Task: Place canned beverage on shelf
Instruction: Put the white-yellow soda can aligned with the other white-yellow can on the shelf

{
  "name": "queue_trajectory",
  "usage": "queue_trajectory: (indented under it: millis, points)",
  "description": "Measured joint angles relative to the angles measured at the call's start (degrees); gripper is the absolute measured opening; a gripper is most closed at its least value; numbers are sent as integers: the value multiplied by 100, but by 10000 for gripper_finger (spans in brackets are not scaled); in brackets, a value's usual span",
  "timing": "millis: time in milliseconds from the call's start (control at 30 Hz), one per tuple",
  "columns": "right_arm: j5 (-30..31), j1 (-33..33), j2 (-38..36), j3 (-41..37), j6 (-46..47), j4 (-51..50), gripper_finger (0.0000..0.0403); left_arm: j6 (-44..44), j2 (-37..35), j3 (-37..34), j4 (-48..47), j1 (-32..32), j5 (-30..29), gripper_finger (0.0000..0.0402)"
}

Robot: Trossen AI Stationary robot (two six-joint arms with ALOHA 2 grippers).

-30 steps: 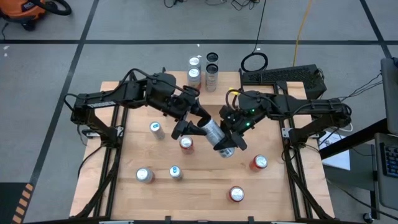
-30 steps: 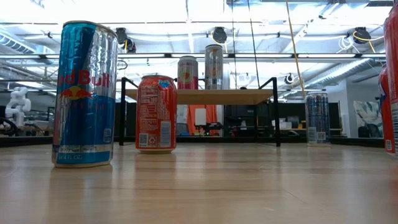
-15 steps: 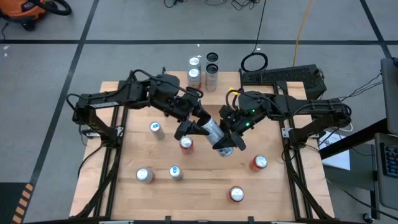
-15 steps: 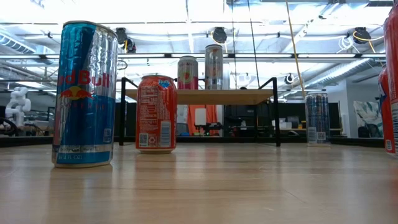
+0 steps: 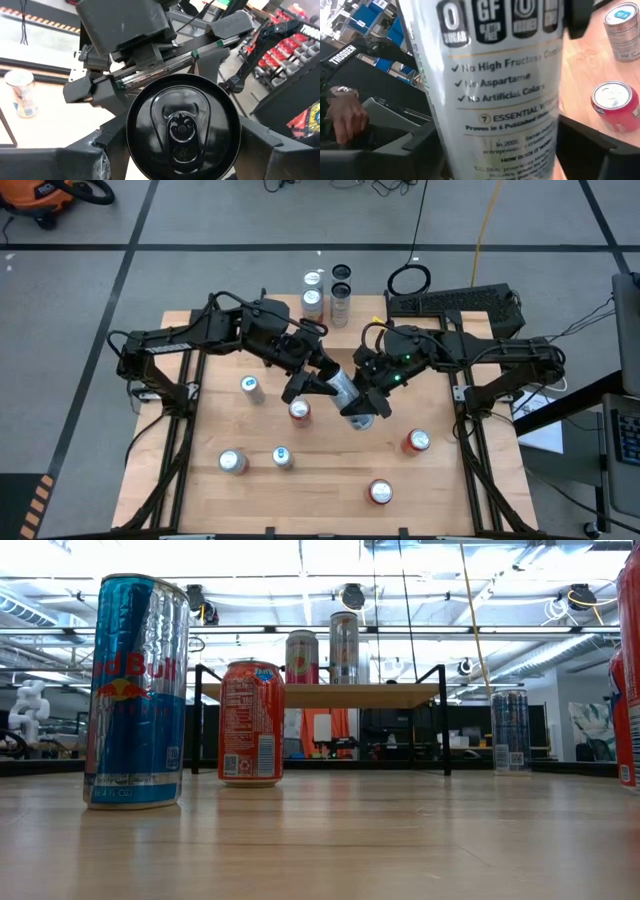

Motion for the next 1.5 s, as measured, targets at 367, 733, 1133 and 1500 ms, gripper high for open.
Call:
queue_trajectory:
  millis: [367,733,1133,1500]
  points:
    - [774,-2,-172,252,-443,-214,371,-1091,-4,0,9,-12,-437,259]
    - [2616,-4,-179,1499,-1841,-2492,389,-2457,-7,0,17,0,-2266,259]
    - [3463,-2,-80,1580,-3183,-2461,389,-3823,-9,0,27,-18,-3508,259]
    - [4208,-2,78,1576,-4045,-2455,353,-4411,11,2,17,-22,-4037,259]
